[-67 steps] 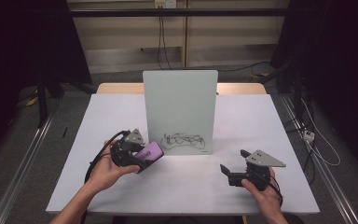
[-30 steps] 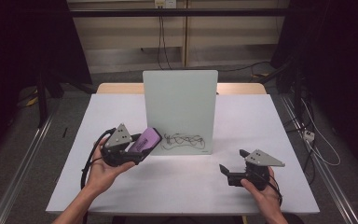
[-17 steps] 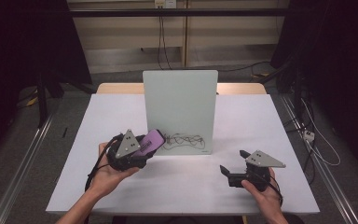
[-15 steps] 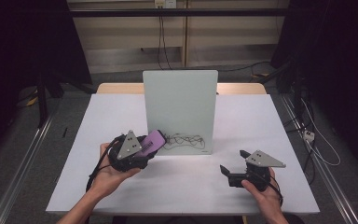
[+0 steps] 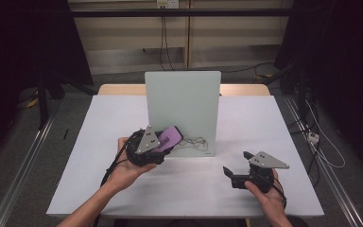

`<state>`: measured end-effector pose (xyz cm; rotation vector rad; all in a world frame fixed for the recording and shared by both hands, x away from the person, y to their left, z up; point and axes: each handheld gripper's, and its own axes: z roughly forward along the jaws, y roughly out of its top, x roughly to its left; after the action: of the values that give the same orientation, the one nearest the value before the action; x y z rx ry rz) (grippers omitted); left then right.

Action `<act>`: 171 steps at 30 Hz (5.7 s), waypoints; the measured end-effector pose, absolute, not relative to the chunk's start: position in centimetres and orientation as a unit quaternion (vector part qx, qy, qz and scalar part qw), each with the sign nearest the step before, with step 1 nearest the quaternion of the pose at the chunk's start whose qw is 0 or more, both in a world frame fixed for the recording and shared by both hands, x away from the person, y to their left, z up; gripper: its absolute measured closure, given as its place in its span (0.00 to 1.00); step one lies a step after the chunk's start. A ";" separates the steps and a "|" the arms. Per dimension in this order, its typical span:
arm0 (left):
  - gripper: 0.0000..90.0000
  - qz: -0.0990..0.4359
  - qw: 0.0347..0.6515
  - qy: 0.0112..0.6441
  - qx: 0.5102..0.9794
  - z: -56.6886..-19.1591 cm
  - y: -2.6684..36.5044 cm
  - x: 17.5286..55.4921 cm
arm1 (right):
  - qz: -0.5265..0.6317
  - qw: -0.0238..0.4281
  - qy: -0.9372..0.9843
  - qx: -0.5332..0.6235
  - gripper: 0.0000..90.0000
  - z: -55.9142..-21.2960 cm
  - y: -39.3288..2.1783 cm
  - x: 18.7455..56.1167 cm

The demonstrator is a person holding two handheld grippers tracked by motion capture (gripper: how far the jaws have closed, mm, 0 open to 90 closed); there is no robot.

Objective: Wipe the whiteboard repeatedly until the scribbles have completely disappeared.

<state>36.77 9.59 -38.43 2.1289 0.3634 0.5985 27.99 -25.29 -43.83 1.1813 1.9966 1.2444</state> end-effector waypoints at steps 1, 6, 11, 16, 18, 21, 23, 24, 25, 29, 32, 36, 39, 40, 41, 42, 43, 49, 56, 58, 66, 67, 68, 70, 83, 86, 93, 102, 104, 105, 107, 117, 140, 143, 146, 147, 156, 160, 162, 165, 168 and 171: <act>0.46 0.243 0.433 0.145 0.856 -38.6 9.5 36.9 | 0.458 0.252 0.734 0.433 0.07 -43.8 -25.3 27.9; 0.46 0.249 0.436 0.150 0.852 -39.0 9.4 37.3 | 0.459 0.251 0.735 0.432 0.07 -43.8 -25.2 28.0; 0.46 0.256 0.423 0.159 0.854 -39.7 9.8 37.7 | 0.460 0.251 0.734 0.433 0.07 -43.8 -25.2 27.9; 0.46 0.260 0.418 0.156 0.856 -40.5 9.8 37.6 | 0.460 0.250 0.735 0.431 0.07 -43.8 -25.2 27.9; 0.46 0.261 0.419 0.155 0.856 -40.9 9.7 37.6 | 0.460 0.249 0.735 0.432 0.07 -43.8 -25.2 27.9; 0.46 0.264 0.415 0.150 0.858 -41.0 9.6 37.5 | 0.461 0.249 0.735 0.432 0.07 -43.8 -25.2 27.9; 0.46 0.265 0.416 0.150 0.857 -41.1 9.6 37.5 | 0.461 0.248 0.735 0.431 0.07 -43.8 -25.2 27.9; 0.46 0.264 0.416 0.149 0.858 -41.1 9.6 37.5 | 0.461 0.248 0.734 0.432 0.07 -43.8 -25.2 27.9; 0.46 0.262 0.418 0.150 0.857 -41.2 9.6 37.5 | 0.461 0.249 0.735 0.431 0.07 -43.8 -25.2 27.9; 0.46 0.257 0.418 0.150 0.859 -41.5 9.7 37.4 | 0.462 0.249 0.735 0.429 0.07 -43.8 -25.2 27.9; 0.46 0.257 0.416 0.149 0.859 -41.7 9.5 37.4 | 0.462 0.248 0.735 0.429 0.07 -43.8 -25.2 27.9; 0.46 0.249 0.420 0.150 0.860 -41.9 9.2 37.4 | 0.462 0.249 0.735 0.429 0.07 -43.8 -25.2 27.9; 0.46 0.254 0.419 0.143 0.860 -42.1 8.8 37.3 | 0.464 0.249 0.734 0.429 0.07 -43.8 -25.2 27.8; 0.46 0.248 0.419 0.144 0.862 -42.1 8.8 37.4 | 0.464 0.248 0.734 0.429 0.07 -43.8 -25.2 27.8; 0.46 0.246 0.421 0.147 0.861 -42.1 8.7 37.4 | 0.464 0.248 0.735 0.428 0.07 -43.8 -25.2 27.8; 0.46 0.243 0.425 0.149 0.859 -42.2 8.6 37.4 | 0.464 0.248 0.735 0.428 0.07 -43.8 -25.2 27.8; 0.46 0.245 0.422 0.145 0.861 -42.2 8.5 37.4 | 0.462 0.249 0.734 0.430 0.07 -43.8 -25.2 27.8; 0.46 0.238 0.420 0.137 0.865 -42.4 7.9 37.4 | 0.461 0.250 0.733 0.432 0.08 -43.7 -25.2 27.8; 0.46 0.227 0.417 0.127 0.871 -42.7 6.8 37.4 | 0.460 0.252 0.734 0.432 0.08 -43.8 -25.2 27.8; 0.46 0.225 0.415 0.124 0.873 -42.7 6.5 37.4 | 0.459 0.250 0.734 0.434 0.08 -43.8 -25.2 27.8; 0.46 0.225 0.411 0.119 0.875 -42.5 5.7 37.4 | 0.460 0.250 0.734 0.433 0.08 -43.8 -25.2 27.8; 0.46 0.227 0.412 0.121 0.874 -42.4 5.9 37.4 | 0.461 0.250 0.734 0.432 0.08 -43.8 -25.2 27.8; 0.46 0.227 0.417 0.125 0.871 -42.3 6.0 37.5 | 0.460 0.250 0.734 0.433 0.08 -43.8 -25.2 27.8; 0.46 0.231 0.421 0.127 0.868 -41.9 6.5 37.7 | 0.460 0.249 0.734 0.432 0.08 -43.8 -25.2 27.7; 0.46 0.264 0.454 0.171 0.834 -39.3 10.1 38.7 | 0.461 0.249 0.734 0.432 0.08 -43.8 -25.2 27.8; 0.46 0.260 0.442 0.159 0.844 -40.0 9.7 38.4 | 0.461 0.248 0.735 0.431 0.08 -43.7 -25.2 27.7; 0.46 0.239 0.427 0.135 0.862 -41.6 9.6 38.0 | 0.462 0.247 0.735 0.431 0.08 -43.7 -25.2 27.7; 0.45 0.233 0.418 0.116 0.870 -42.3 7.9 37.9 | 0.462 0.247 0.734 0.432 0.08 -43.7 -25.1 27.7; 0.45 0.230 0.417 0.114 0.872 -42.4 7.4 37.8 | 0.462 0.246 0.735 0.430 0.08 -43.7 -25.1 27.7; 0.45 0.228 0.413 0.111 0.874 -42.5 7.2 37.7 | 0.462 0.246 0.735 0.430 0.08 -43.7 -25.1 27.7; 0.45 0.226 0.411 0.105 0.877 -42.6 6.6 37.7 | 0.462 0.246 0.735 0.431 0.08 -43.7 -25.1 27.7; 0.46 0.213 0.409 0.076 0.884 -42.5 2.5 37.8 | 0.463 0.246 0.734 0.431 0.08 -43.7 -25.1 27.7; 0.46 0.219 0.442 0.105 0.863 -39.6 4.6 39.2 | 0.464 0.245 0.735 0.430 0.08 -43.7 -25.2 27.6; 0.46 0.236 0.449 0.114 0.855 -38.4 5.7 39.5 | 0.464 0.246 0.735 0.429 0.08 -43.7 -25.2 27.6; 0.46 0.242 0.446 0.117 0.854 -38.0 6.9 39.7 | 0.464 0.246 0.735 0.429 0.08 -43.7 -25.2 27.6; 0.46 0.247 0.441 0.113 0.856 -38.1 7.1 39.6 | 0.464 0.246 0.735 0.429 0.08 -43.7 -25.2 27.6; 0.46 0.246 0.410 0.079 0.874 -41.4 9.2 38.4 | 0.463 0.246 0.735 0.430 0.08 -43.7 -25.1 27.6; 0.46 0.248 0.406 0.065 0.877 -41.8 9.0 38.3 | 0.463 0.246 0.735 0.431 0.08 -43.7 -25.1 27.7; 0.46 0.241 0.402 0.055 0.882 -42.3 8.8 38.2 | 0.464 0.245 0.735 0.431 0.08 -43.7 -25.1 27.6; 0.46 0.237 0.388 0.042 0.890 -42.8 8.3 37.9 | 0.464 0.245 0.734 0.431 0.08 -43.7 -25.1 27.6; 0.46 0.232 0.387 0.037 0.892 -43.1 8.1 37.9 | 0.464 0.244 0.735 0.430 0.08 -43.7 -25.1 27.6; 0.46 0.215 0.389 0.033 0.895 -43.4 7.7 38.0 | 0.465 0.244 0.734 0.431 0.08 -43.7 -25.1 27.6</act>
<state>37.98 7.73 -43.42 2.2763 0.0831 0.5459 27.57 -25.14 -43.69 1.1775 2.0050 1.2688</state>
